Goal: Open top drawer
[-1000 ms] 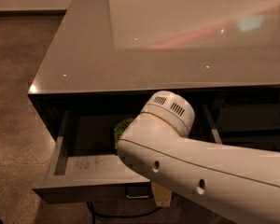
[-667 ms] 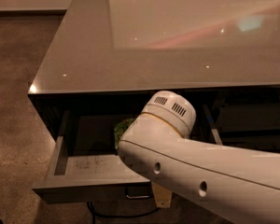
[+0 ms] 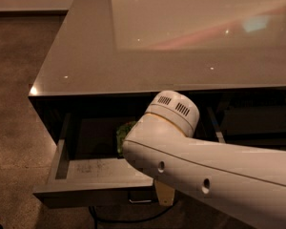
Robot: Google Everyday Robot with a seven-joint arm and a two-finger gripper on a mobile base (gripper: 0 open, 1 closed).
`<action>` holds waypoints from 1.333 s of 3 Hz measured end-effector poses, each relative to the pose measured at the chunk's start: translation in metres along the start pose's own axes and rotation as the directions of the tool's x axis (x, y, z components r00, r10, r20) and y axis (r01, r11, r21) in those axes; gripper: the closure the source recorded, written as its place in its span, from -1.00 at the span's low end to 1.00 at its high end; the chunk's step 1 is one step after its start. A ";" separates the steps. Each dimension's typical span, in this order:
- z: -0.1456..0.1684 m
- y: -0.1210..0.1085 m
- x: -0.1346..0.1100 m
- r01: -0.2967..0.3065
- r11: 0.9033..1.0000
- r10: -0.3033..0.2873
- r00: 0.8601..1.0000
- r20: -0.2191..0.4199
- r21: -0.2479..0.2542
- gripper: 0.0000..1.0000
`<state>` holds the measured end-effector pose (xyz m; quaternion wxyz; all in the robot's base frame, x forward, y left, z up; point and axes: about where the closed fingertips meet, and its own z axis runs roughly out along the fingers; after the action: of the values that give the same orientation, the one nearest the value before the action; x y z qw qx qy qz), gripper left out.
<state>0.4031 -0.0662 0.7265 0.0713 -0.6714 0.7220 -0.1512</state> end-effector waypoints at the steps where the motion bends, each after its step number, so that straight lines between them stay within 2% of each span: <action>1: 0.006 -0.010 0.003 -0.013 1.000 0.013 1.000 -0.005 0.012 -0.63; 3: 0.007 -0.026 0.016 -0.052 0.997 0.054 0.998 -0.038 0.049 0.30; 4: 0.016 -0.030 0.015 -0.058 0.997 0.060 0.997 -0.049 0.048 0.77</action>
Offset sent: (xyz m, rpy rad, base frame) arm 0.0273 -0.0234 0.0046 -0.0189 -0.0585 -0.0757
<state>0.4354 -0.0850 0.7223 0.0729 -0.6439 0.7394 -0.1826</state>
